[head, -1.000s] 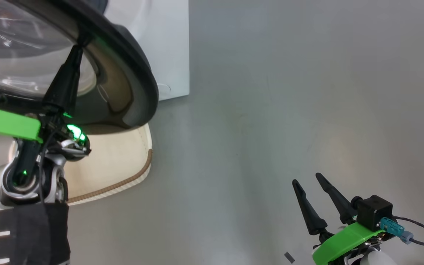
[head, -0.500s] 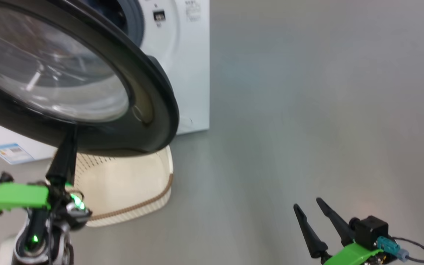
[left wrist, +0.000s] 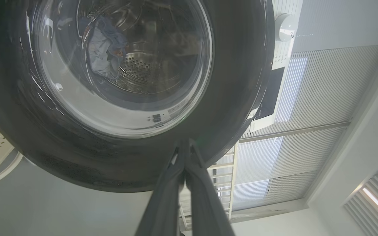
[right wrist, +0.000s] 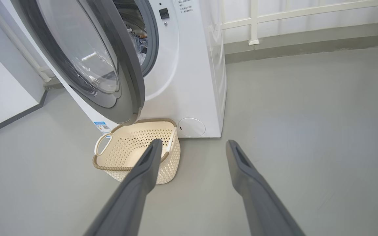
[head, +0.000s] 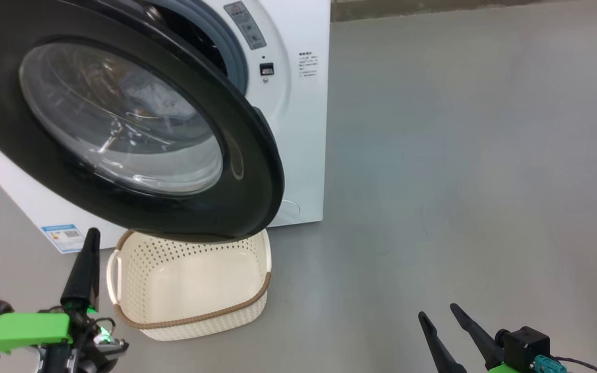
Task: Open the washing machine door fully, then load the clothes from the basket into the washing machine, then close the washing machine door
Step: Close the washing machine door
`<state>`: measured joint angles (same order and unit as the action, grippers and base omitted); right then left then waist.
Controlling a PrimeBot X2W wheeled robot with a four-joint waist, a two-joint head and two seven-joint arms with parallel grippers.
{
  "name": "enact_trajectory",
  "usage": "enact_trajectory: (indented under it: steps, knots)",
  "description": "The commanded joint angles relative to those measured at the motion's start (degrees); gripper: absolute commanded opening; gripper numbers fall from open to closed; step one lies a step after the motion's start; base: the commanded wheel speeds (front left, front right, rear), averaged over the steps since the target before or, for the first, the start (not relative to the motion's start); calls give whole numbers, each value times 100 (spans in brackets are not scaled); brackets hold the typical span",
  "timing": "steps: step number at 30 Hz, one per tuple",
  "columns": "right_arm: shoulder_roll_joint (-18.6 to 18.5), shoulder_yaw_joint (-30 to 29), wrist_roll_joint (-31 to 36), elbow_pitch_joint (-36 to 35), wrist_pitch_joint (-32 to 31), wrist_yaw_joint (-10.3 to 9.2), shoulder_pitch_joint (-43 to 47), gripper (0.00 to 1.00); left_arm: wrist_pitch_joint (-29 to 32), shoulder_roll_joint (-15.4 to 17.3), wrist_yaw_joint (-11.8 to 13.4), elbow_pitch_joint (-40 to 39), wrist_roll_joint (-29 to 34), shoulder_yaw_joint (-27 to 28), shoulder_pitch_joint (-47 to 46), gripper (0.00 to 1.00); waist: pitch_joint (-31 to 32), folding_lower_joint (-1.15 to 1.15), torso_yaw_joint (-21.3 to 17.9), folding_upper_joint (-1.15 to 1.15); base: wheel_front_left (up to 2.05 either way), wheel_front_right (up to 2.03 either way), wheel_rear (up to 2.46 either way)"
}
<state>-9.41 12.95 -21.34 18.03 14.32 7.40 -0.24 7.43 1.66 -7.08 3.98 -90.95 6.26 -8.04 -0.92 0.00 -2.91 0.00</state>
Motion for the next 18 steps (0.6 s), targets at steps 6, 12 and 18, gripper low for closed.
enact_trajectory:
  steps: [6,12,18]
  knots:
    - [-23,139,-21,-175,68,9,-29,100,-281,131,-41,-292,289,139,150,0,46,0,62,0,0,0,0]
    - [-9,117,-14,-205,68,9,-1,100,-523,129,-41,-387,325,110,369,0,70,0,99,0,0,0,0]
    - [-4,106,-7,-207,68,9,13,100,-1113,308,-41,-506,962,-137,560,0,80,0,156,0,0,0,0]
